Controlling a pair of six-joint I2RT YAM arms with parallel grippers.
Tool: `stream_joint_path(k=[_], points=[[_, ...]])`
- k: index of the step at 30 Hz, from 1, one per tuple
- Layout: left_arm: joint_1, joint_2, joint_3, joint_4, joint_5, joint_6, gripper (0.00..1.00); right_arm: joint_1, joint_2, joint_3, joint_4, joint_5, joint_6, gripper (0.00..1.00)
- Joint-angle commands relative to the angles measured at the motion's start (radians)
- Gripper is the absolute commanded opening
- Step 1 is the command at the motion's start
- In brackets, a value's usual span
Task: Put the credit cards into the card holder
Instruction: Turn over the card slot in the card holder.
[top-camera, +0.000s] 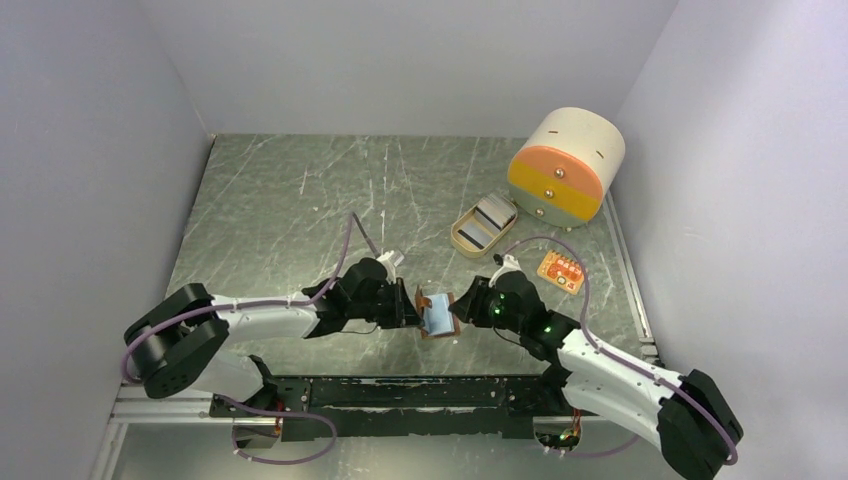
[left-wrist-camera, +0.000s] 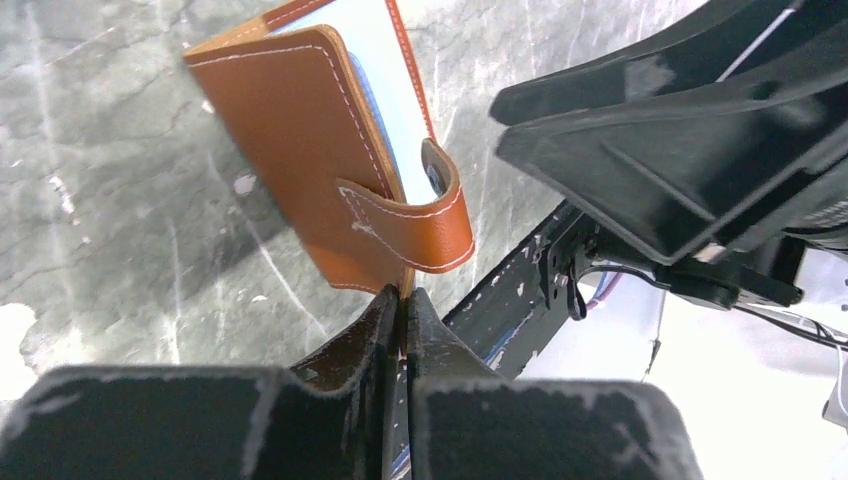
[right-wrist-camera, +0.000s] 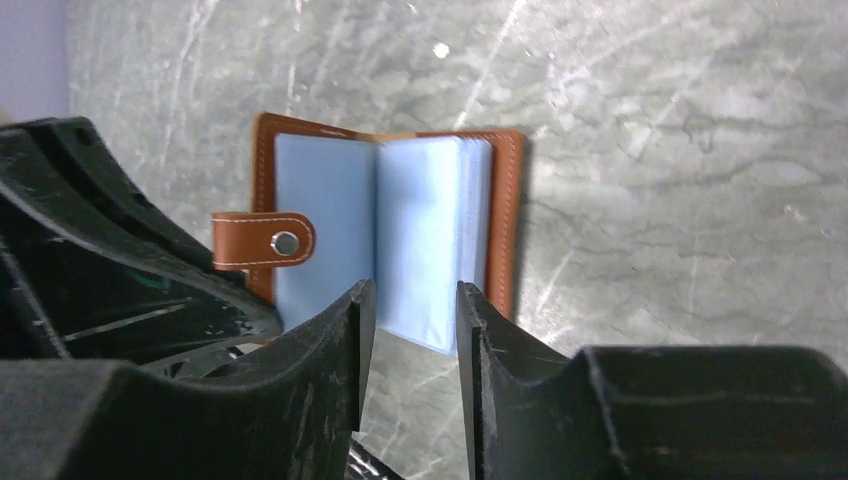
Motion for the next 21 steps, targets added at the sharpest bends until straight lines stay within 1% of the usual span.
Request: stream_joint_path(k=[1,3,8,11,13,16,21], points=[[-0.003,-0.049,-0.037,-0.123,-0.082,0.002,0.09,0.002,-0.007,0.053,-0.018,-0.014,-0.028,0.40],[-0.001,-0.076,-0.053,-0.142,-0.101,-0.009,0.09,0.004,0.034,0.074,0.005,-0.033,-0.052,0.40],[0.006,-0.136,-0.079,-0.183,-0.132,-0.034,0.17,0.006,0.156,0.130,0.058,-0.059,-0.109,0.38],[0.014,-0.157,-0.099,-0.186,-0.135,-0.052,0.21,0.014,0.238,0.150,0.106,-0.098,-0.112,0.35],[0.024,-0.168,-0.121,-0.171,-0.129,-0.065,0.24,0.036,0.291,0.154,0.140,-0.108,-0.101,0.34],[0.033,-0.197,-0.156,-0.135,-0.125,-0.085,0.33,0.090,0.359,0.173,0.148,-0.077,-0.095,0.33],[0.076,-0.233,-0.226,0.003,-0.054,-0.110,0.40,0.115,0.410,0.173,0.153,-0.031,-0.079,0.33]])
